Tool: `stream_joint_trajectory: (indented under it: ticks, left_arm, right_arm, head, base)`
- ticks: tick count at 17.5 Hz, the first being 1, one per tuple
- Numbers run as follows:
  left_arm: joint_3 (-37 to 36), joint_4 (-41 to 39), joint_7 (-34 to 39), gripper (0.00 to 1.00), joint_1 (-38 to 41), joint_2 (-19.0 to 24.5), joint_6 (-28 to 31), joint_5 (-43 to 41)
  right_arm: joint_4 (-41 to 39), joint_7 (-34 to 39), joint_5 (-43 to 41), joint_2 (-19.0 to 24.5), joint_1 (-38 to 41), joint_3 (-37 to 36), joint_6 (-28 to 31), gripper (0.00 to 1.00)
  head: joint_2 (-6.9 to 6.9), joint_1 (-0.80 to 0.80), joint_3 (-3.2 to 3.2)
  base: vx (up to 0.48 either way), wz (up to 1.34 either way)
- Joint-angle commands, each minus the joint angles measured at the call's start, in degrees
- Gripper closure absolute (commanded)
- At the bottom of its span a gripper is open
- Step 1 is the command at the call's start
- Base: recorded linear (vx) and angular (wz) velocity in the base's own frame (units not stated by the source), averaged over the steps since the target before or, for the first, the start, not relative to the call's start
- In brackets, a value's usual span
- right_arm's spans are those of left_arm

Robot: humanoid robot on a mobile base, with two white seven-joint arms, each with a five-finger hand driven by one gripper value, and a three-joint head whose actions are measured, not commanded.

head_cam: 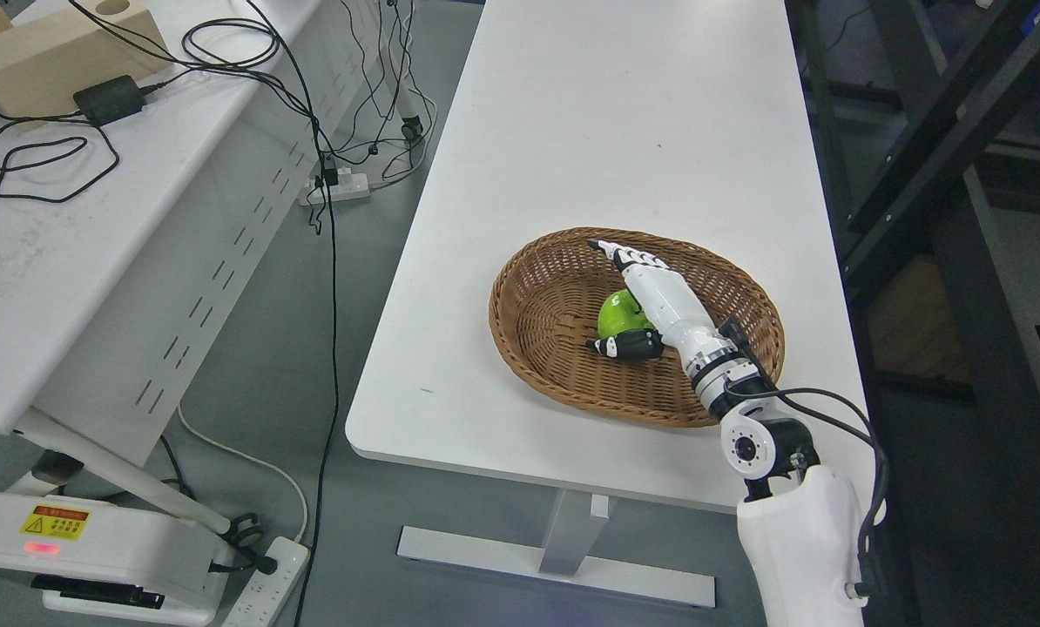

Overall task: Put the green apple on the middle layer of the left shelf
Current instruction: 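Reach the right hand into the basket and close it around the green apple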

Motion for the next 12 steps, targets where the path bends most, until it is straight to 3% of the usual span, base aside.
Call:
stream_joint_trajectory:
  ticks: [1,10,12]
  left_arm:
    - [0.0,0.0,0.01,0.0,0.0,1.0,-0.22,0.0]
    - [0.0,0.0,0.01,0.0,0.0,1.0,-0.22,0.0]
    - [0.0,0.0,0.01,0.0,0.0,1.0,-0.13,0.0]
  right_arm:
    - [4.33,0.0,0.88,-1.67,-0.28,0.7,0.05,0.01]
    - [3.72,0.0,-1.41,-5.09,0.43,-2.11,-0.56,0.01]
    - [3.72,-0.87,-1.41,-5.01,0.52,-2.11,-0.74,0.06]
  head:
    - [0.0,0.0,0.0]
    - [0.0,0.0,0.0]
    - [0.0,0.0,0.0]
  base:
    - [0.0,0.0]
    - [-0.001,0.0]
    - [0.0,0.0]
